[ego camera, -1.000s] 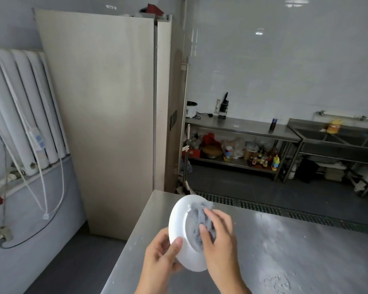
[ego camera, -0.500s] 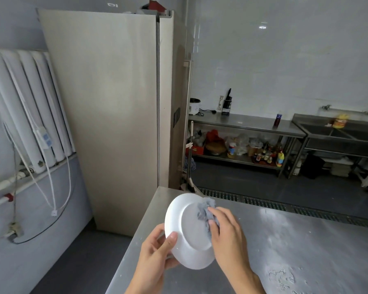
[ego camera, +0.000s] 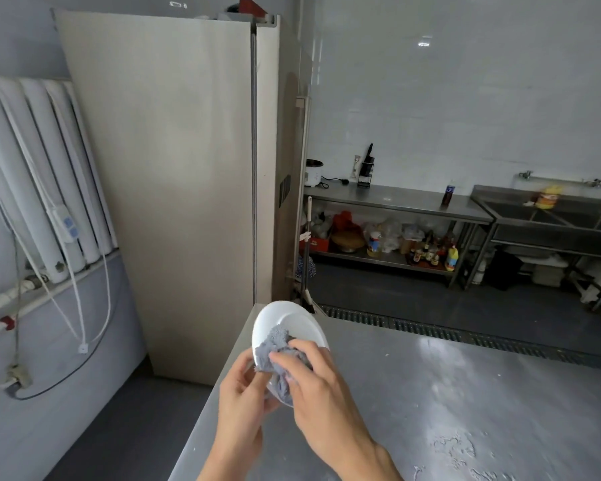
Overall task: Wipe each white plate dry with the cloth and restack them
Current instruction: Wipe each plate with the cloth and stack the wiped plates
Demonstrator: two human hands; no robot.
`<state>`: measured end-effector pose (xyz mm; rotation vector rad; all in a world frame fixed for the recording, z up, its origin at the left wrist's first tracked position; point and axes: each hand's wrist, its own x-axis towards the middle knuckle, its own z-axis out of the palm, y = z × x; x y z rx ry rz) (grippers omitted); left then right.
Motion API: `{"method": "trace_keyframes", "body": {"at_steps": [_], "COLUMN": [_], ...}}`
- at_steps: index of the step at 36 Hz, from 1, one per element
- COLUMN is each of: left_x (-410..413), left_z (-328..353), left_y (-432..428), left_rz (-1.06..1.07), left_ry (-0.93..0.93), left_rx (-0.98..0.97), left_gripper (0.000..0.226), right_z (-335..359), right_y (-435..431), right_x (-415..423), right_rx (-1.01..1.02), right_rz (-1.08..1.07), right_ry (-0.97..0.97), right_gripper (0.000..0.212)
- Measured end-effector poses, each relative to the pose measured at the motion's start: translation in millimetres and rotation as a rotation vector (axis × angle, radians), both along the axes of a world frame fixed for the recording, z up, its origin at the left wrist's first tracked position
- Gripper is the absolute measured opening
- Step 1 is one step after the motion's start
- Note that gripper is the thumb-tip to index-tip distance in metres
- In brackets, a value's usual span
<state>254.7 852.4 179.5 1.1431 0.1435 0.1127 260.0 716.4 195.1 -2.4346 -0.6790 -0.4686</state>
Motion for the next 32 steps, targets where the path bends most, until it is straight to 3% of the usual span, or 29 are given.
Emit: {"method": "trace_keyframes", "body": {"at_steps": [3, 10, 14, 20, 32], "left_x": [1, 5, 4, -2, -9], "left_z": [1, -2, 1, 9, 30], "left_y": [3, 22, 33, 39, 29], "left_rz": [0.023, 0.087, 0.045, -0.106, -0.228], "left_ry": [0.034, 0.084, 0.057, 0.012, -0.066], "left_rx": [-0.060, -0.197, -0.218, -0.104, 0.154], "left_gripper": [0.017, 0.022, 0.025, 0.035, 0.032], "right_z": [-4, -27, -33, -15, 21], "right_y": [-2, -18, -31, -41, -12], "right_x": [-1, -1, 7, 31, 43], "right_rx": [-0.006, -0.055, 0.171, 0.395, 0.326], "right_rz": [-0.019, -0.036, -0.164, -0.362, -0.249], "right_ry": [-0.033, -0.029, 0.125, 0.184, 0.147], "right_gripper": [0.048, 0.038, 0.026, 0.032, 0.037]}}
